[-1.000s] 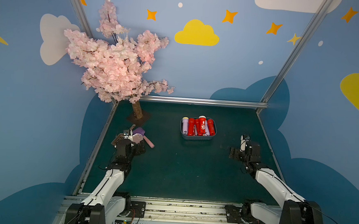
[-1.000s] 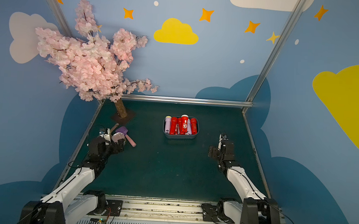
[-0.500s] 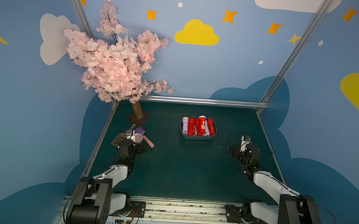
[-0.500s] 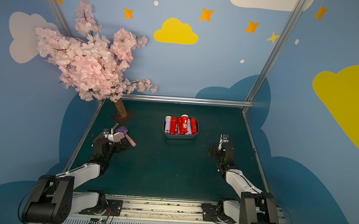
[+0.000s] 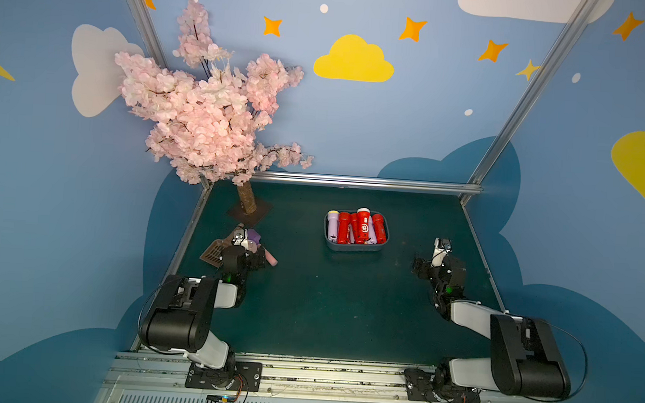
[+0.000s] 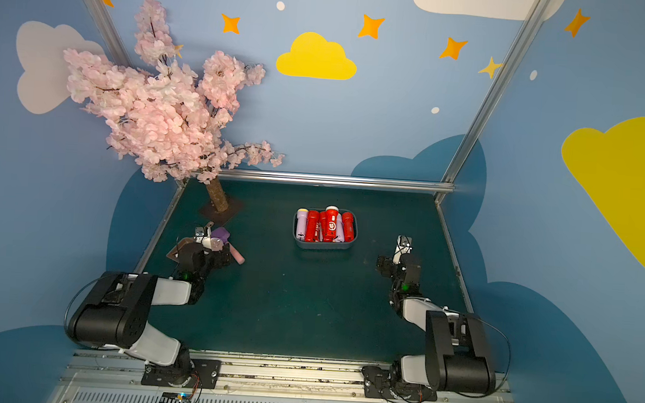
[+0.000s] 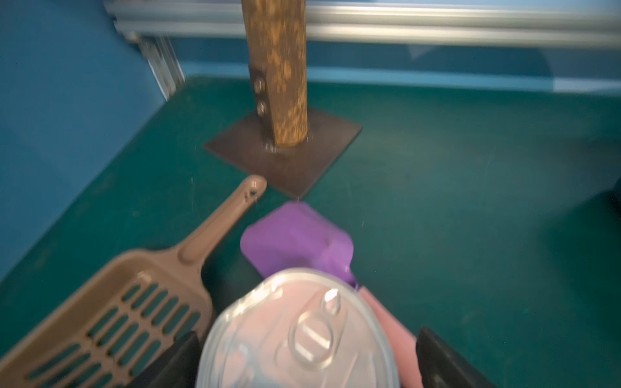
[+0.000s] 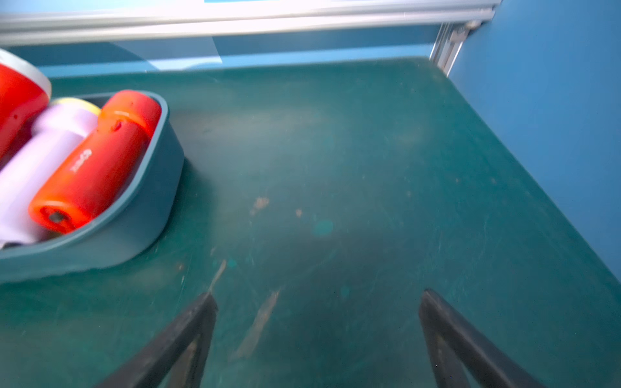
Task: Put the flashlights into the storage boxes
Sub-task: Reset both arms
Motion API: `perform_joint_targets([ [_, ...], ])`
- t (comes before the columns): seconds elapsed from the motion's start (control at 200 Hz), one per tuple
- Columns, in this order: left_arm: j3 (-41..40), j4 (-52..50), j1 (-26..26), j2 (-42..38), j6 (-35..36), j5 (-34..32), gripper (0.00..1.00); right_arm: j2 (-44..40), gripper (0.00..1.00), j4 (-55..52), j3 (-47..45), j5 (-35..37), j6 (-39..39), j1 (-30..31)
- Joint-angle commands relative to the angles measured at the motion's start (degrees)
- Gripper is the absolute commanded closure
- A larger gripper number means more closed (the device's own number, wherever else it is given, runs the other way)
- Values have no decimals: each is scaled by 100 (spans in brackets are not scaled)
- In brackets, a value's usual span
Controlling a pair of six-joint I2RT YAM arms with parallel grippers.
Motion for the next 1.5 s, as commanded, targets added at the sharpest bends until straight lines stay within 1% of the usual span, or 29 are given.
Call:
perform_joint_targets([
  [0.0,65,168,-4,30,63,-42,1,555,6,1057,-144,-28,-90,-30],
  [0.035,65,167,1,33,63,-31,1,771,6,1349,-111,-104,-174,-19],
  [0.06,72,159,-1,31,55,-27,1,823,6,1344,-63,-169,-220,-22],
  [0.135,96,86,7,10,46,-20,1,554,5,430,160,-209,-161,-44],
  [0.19,109,20,8,-7,30,-21,1,741,4,1045,18,-222,-168,-47],
  [0.215,117,-7,8,-16,28,-22,1,774,4,1135,-10,-224,-181,-48],
  [0.29,118,-11,19,-16,19,-15,1,576,4,543,122,-213,-164,-38],
  [0.38,116,-18,22,-19,28,-14,1,718,4,1014,6,-200,-180,-37],
  [0.461,119,-26,12,-24,29,-14,1,591,4,605,104,-209,-163,-34],
  [0.531,128,-62,11,-39,28,-22,1,690,4,907,33,-202,-181,-31],
  [0.616,129,-62,9,-31,30,-22,1,612,4,639,98,-217,-165,-39],
  [0.681,127,-53,12,-35,28,-23,1,672,4,829,60,-213,-173,-40],
  [0.756,127,-53,6,-34,30,-21,1,622,4,677,94,-222,-166,-43],
  [1.497,118,-53,10,-36,28,-22,1,650,4,706,98,-271,-152,-62],
])
